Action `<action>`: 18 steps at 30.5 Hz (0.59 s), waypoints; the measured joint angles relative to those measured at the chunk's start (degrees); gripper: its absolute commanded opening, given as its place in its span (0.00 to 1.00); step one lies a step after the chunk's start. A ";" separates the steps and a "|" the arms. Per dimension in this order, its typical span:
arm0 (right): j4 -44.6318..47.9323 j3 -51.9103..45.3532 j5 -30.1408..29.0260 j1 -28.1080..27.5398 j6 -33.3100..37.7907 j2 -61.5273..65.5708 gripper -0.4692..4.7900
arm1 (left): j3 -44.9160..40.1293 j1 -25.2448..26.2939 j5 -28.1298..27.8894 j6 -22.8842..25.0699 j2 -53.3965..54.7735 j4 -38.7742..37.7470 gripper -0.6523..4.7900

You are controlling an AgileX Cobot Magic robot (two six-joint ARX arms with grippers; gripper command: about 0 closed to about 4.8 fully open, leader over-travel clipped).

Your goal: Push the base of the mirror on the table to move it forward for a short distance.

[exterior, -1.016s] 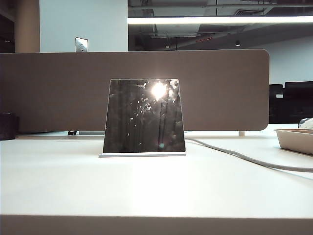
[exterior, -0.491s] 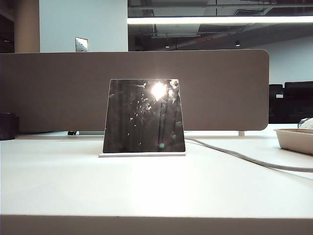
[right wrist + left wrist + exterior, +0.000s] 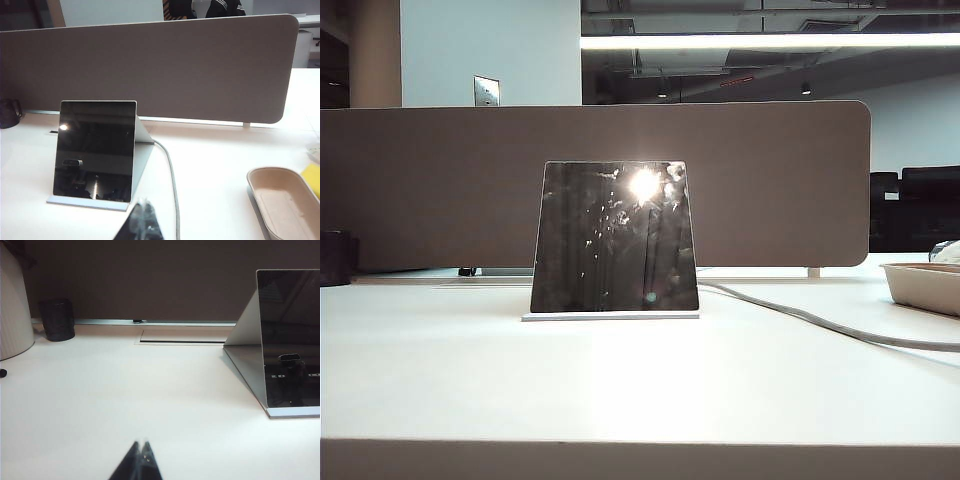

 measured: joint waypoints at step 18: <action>7.02 -16.68 -20.48 -31.65 -2.19 -5.77 0.09 | 0.00 0.00 0.00 0.00 0.00 0.02 0.12</action>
